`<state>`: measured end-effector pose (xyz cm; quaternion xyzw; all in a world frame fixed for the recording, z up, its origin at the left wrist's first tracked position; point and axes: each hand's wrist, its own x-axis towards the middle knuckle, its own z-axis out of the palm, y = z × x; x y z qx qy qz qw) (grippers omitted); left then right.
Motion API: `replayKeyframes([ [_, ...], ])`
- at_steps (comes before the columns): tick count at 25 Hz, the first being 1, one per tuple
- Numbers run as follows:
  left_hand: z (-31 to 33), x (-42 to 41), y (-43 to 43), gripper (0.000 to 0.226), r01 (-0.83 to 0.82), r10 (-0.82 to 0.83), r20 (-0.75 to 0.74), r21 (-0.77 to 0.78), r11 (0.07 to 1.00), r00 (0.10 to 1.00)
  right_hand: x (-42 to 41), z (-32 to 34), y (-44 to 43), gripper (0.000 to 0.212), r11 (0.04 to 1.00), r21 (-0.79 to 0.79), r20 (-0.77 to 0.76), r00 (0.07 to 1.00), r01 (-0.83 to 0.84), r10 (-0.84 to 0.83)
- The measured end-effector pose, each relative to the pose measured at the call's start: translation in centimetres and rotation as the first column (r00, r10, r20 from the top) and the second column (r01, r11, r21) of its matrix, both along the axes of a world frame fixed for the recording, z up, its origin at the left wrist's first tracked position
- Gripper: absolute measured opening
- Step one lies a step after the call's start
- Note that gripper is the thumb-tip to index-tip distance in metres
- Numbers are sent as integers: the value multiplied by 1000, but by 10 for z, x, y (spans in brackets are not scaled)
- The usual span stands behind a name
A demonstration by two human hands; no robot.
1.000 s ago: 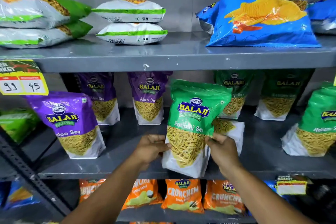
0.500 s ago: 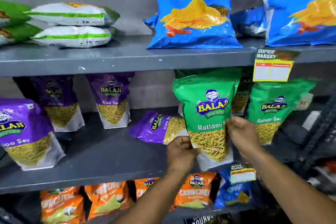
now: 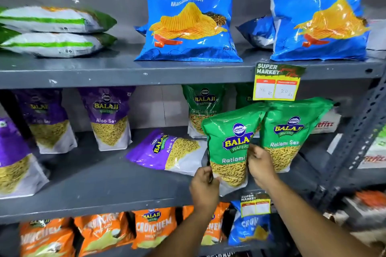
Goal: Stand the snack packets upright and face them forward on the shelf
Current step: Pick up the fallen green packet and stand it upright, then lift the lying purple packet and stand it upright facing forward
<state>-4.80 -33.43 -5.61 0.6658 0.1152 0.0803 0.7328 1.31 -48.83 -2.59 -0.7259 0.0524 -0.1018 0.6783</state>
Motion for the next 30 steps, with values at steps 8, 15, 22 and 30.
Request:
replayKeyframes([
  [8,2,-12,21,25,9,-8,-19,38,999,1000,-21,-37,-8,33,974,-187,173,980,130,-97],
  [15,8,2,119,12,-286,120,-352,-469,836,928,-98,-17,59,18,873,-487,482,832,-5,274],
  [22,18,52,138,19,-265,2,-494,-463,846,870,-18,38,179,27,710,-701,332,851,-66,406],
  [30,4,50,141,24,-154,-196,-503,-572,805,842,90,44,186,33,366,-913,-210,977,-182,-40],
])
